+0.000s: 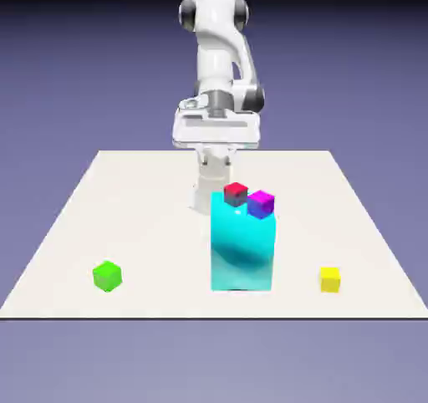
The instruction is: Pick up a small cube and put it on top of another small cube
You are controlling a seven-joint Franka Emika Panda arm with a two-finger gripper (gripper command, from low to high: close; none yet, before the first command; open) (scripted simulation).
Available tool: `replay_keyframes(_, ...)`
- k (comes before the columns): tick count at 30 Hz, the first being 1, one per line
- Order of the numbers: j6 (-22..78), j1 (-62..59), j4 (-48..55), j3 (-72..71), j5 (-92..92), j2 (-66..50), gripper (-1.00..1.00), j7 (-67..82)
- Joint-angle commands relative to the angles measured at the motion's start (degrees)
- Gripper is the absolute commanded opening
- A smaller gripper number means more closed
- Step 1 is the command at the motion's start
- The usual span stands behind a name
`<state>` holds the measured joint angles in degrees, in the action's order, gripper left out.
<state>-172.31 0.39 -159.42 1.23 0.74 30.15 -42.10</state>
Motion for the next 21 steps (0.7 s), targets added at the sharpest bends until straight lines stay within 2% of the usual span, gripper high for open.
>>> replay_keyframes(1,1.4,-0.2,1.3,1.0,0.6,-2.1,0.0,0.3)
replay_keyframes(21,29.5,-5.2,27.6,21.4,13.0,-43.6,0.0,6.2)
